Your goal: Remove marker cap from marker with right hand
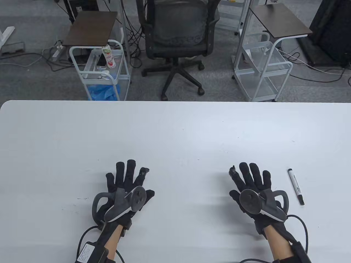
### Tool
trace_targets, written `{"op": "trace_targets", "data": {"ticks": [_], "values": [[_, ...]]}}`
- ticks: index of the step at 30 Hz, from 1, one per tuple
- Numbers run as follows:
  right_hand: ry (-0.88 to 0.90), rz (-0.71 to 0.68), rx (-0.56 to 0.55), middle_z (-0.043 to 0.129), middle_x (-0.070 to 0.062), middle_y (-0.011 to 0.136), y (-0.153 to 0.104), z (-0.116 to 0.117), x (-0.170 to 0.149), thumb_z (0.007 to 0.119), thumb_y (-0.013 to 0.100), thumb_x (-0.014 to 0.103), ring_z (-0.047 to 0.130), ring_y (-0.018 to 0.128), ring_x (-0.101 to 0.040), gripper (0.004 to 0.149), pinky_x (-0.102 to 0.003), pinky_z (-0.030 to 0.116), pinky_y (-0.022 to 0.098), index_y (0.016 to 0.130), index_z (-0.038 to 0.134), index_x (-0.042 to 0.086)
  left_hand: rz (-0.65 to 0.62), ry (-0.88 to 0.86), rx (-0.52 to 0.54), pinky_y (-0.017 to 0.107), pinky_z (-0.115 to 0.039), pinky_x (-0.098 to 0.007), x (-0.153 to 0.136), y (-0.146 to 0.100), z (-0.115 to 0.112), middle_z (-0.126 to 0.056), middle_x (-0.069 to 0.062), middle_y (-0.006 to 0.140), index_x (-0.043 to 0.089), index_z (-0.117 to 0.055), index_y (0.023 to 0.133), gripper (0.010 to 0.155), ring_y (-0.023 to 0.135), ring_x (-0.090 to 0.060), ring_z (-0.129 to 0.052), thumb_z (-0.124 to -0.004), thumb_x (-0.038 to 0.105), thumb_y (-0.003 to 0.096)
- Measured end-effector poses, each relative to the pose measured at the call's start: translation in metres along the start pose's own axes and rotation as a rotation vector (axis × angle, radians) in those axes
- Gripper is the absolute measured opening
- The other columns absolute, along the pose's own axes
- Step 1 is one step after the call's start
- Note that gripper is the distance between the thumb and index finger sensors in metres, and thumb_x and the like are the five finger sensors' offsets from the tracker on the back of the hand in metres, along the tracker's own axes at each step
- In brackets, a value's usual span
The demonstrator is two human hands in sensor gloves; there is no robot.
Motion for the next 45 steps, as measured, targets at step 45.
{"op": "trace_targets", "data": {"ticks": [45], "values": [[-0.092,0.438,-0.088,0.025,-0.019,0.128,-0.001,-0.081,-0.078,0.051,0.055,0.054,0.024,0.113,-0.046,0.075,-0.070,0.022,0.078,0.120,0.028,0.024,-0.015,-0.079,-0.006,0.087,-0.021,-0.066,-0.005,-0.002,0.004,-0.004,-0.007,0.131,0.038,-0.021,0.122,0.086,0.120,-0.041,-0.008,-0.043,0.074,0.0471]]}}
Point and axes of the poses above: the tracker on the back of each hand, its own x axis roughly to the thumb side, its own y axis roughly from the wrist to the fingertips, z = x × y, the point moved 2 cm from there along y, roughly from the wrist to the fingertips
